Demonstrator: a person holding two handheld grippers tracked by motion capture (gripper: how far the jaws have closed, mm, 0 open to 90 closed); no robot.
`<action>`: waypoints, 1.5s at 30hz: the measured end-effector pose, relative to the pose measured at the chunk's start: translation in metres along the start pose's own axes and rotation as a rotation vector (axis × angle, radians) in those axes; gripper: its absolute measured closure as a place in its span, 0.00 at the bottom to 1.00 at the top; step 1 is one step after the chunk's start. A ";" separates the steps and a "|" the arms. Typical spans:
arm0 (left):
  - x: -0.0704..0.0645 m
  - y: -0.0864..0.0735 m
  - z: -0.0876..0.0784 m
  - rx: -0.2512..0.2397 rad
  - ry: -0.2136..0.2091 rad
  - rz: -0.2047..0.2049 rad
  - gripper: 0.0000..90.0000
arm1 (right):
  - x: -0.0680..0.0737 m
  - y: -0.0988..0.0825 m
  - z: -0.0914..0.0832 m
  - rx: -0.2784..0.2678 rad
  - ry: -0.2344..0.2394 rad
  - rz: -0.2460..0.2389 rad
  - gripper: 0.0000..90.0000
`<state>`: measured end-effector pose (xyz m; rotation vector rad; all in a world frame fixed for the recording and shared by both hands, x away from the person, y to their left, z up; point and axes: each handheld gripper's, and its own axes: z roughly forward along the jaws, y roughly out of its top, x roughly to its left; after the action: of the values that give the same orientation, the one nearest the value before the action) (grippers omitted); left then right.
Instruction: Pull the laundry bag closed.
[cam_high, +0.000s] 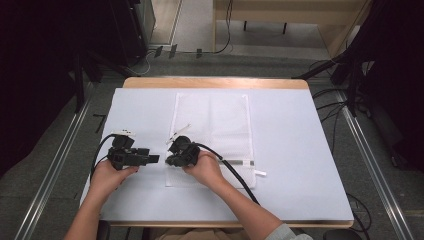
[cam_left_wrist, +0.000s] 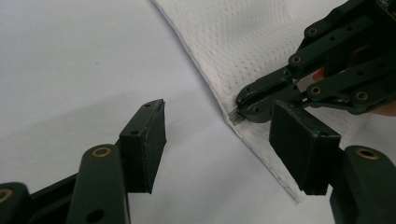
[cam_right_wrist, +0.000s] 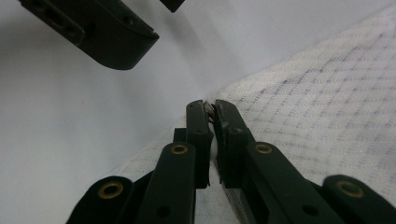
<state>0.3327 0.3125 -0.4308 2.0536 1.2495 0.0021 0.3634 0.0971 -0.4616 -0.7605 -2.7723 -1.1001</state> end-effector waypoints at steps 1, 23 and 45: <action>0.000 0.000 0.000 0.000 -0.004 0.001 0.41 | 0.000 0.000 -0.001 0.005 -0.002 -0.009 0.97; -0.017 0.001 0.019 0.058 -0.097 0.093 0.54 | -0.002 0.011 -0.039 -0.074 0.052 -0.022 0.98; -0.023 0.006 0.028 0.084 -0.160 0.157 0.85 | 0.000 0.011 -0.043 -0.064 0.111 -0.033 0.98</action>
<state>0.3349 0.2771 -0.4407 2.1733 1.0038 -0.1416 0.3630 0.0756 -0.4224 -0.6416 -2.6786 -1.2032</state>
